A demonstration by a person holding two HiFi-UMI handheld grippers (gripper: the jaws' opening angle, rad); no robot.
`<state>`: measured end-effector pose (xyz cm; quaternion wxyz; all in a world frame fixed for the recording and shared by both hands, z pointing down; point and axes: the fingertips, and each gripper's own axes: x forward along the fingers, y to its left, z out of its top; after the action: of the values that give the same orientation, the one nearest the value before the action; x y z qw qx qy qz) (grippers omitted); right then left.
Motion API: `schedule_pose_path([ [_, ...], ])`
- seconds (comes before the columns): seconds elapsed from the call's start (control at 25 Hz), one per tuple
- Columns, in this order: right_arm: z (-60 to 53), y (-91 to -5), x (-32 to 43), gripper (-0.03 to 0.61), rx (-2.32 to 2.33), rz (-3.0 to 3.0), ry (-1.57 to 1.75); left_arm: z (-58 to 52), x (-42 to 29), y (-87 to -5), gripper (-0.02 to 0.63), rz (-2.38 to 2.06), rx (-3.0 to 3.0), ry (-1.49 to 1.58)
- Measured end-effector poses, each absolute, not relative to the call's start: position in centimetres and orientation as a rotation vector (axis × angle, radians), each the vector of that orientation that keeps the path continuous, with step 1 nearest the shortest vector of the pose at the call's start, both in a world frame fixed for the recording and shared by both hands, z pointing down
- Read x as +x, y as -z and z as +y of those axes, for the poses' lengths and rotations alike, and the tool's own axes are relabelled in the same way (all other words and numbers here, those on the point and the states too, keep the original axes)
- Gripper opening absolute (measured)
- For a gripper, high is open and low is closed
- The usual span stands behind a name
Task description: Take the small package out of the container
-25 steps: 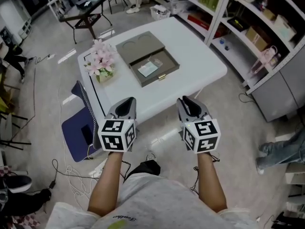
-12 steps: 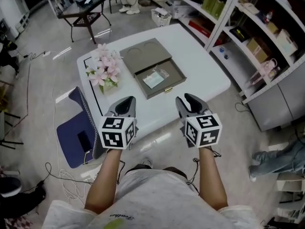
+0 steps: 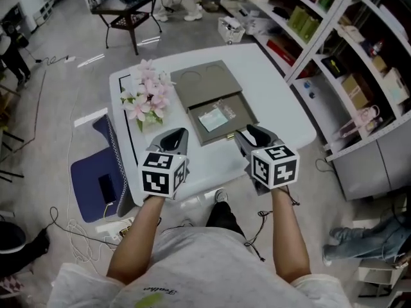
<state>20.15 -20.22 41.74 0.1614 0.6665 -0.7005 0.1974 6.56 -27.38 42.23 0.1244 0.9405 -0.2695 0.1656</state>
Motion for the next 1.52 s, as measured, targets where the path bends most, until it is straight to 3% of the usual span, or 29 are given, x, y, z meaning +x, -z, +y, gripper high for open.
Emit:
schedule_pose_path([
  [0.56,-29.9,-47.9,24.7,0.181,1.447,-2.027,-0.739,-32.7,10.7,-44.7,0.003,-0.993,2.599,-0.521],
  [1.24,-34.7,-54.3,25.4,0.198,1.22,-1.891,-0.95,-34.7,8.9,-46.2,0.003,-1.212,2.46,-0.554],
  [1.52,-34.7,-55.7,25.5,0.163,1.187,-1.893,-1.069,-34.7,8.5,-46.1,0.003,-1.247,2.448,-0.547],
])
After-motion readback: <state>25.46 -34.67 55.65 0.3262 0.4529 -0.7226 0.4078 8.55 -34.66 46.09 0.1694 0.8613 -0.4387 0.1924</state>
